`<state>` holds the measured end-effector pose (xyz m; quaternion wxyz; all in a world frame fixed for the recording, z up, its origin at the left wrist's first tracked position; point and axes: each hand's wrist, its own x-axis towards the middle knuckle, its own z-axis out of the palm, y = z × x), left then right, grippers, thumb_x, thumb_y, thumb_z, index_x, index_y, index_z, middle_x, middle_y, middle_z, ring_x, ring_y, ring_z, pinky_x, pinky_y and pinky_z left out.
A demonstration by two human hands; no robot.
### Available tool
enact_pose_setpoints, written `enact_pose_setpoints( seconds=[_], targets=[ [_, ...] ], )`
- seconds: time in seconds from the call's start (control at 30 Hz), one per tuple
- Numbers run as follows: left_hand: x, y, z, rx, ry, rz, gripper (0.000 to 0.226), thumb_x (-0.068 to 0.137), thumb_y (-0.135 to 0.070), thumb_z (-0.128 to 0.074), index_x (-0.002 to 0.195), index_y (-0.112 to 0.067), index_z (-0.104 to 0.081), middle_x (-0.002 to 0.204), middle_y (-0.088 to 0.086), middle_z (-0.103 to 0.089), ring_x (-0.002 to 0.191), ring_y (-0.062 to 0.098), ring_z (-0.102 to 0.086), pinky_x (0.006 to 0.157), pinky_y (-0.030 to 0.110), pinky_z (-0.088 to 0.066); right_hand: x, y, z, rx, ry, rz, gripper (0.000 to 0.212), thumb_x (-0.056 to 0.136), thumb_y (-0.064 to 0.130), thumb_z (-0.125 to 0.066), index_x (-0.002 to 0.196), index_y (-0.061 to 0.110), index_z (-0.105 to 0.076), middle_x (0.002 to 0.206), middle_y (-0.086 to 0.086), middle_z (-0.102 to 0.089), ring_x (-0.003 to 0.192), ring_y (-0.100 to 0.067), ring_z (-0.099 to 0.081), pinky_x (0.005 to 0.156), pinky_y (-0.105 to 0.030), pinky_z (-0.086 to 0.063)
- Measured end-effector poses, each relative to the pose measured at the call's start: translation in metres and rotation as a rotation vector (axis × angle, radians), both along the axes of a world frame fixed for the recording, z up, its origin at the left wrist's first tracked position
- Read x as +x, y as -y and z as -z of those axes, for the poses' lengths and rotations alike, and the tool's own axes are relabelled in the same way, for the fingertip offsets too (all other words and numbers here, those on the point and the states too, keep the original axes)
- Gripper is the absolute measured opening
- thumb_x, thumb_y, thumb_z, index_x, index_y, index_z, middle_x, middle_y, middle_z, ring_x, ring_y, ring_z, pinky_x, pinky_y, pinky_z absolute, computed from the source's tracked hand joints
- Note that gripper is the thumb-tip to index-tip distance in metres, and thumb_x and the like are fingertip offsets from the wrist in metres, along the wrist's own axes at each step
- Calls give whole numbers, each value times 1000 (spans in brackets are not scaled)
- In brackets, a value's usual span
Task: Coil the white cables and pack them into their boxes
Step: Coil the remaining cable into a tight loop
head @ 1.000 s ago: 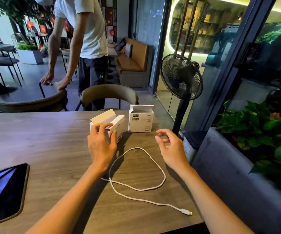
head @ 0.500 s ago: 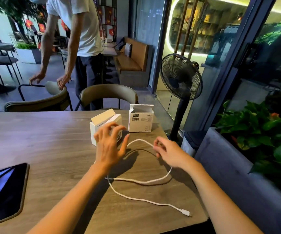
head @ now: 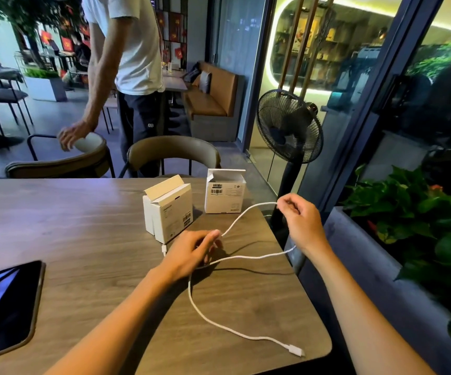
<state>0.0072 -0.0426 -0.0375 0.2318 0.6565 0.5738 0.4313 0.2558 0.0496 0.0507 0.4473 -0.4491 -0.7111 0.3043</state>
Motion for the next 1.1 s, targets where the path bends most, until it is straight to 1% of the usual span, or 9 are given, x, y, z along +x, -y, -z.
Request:
enact_pose_setpoints(
  seconds=[0.1,0.2,0.37,0.47,0.57,0.63,0.73,0.9,1.1],
  targets=[
    [-6,2,4,-3,-59,-102,49,99,-63,-39,92,-31,-76,76,-12,-72,74,4,-69,75,29,-56,1,-2,6,18,-114,125,27,102,20,-57,75,22,-63,73,-20,-58,66,-19,-50,64,-33,-40],
    [-12,5,4,-33,-119,-90,62,94,-72,-32,66,-28,-66,62,-9,-67,62,5,-65,69,27,-52,3,2,7,68,-105,238,24,105,20,-54,83,17,-61,72,-14,-60,62,-17,-52,58,-23,-40],
    [5,1,8,-173,-316,42,72,92,-75,-42,66,-14,-71,60,3,-68,54,12,-64,64,29,-56,-7,4,18,-40,162,194,22,104,24,-56,83,19,-61,58,5,-52,52,-5,-51,52,-25,-35],
    [18,-6,7,-130,-100,-2,73,94,-68,-47,58,-8,-66,53,6,-64,50,18,-61,64,31,-55,-18,9,29,-88,429,140,27,103,34,-57,80,23,-64,66,3,-62,66,-19,-59,54,-29,-37],
    [25,-10,-1,-81,-12,14,63,99,-61,-51,60,-15,-71,58,-2,-68,56,11,-64,76,32,-55,-30,22,36,-100,698,89,22,101,40,-61,110,23,-71,109,-6,-71,102,-27,-65,80,-36,-52],
    [26,-10,-6,-103,14,53,52,97,-59,-56,67,-21,-75,64,-8,-71,64,7,-67,76,30,-53,-36,28,40,-33,1013,79,55,99,39,-63,146,16,-48,140,-12,-53,130,-31,-50,104,-42,-43],
    [20,-10,-16,-297,-78,207,40,90,-60,-67,82,-22,-78,75,-2,-72,70,6,-66,69,26,-52,-41,34,43,-68,1181,96,85,94,29,-69,160,9,-19,156,-15,-35,143,-34,-35,116,-46,-32],
    [6,-11,-29,-604,-432,421,40,70,-40,-91,104,-35,-73,98,-10,-66,91,9,-60,80,30,-50,-41,33,41,-48,1163,73,46,100,24,-59,144,13,-51,144,-12,-49,133,-33,-45,109,-43,-37],
    [3,-22,-30,-570,-623,329,12,93,-34,-70,105,-36,-69,103,-14,-63,101,12,-59,89,31,-49,-44,38,45,-99,585,-254,21,99,39,-64,117,28,-67,110,7,-67,102,-9,-64,94,-37,-56]
  ],
)
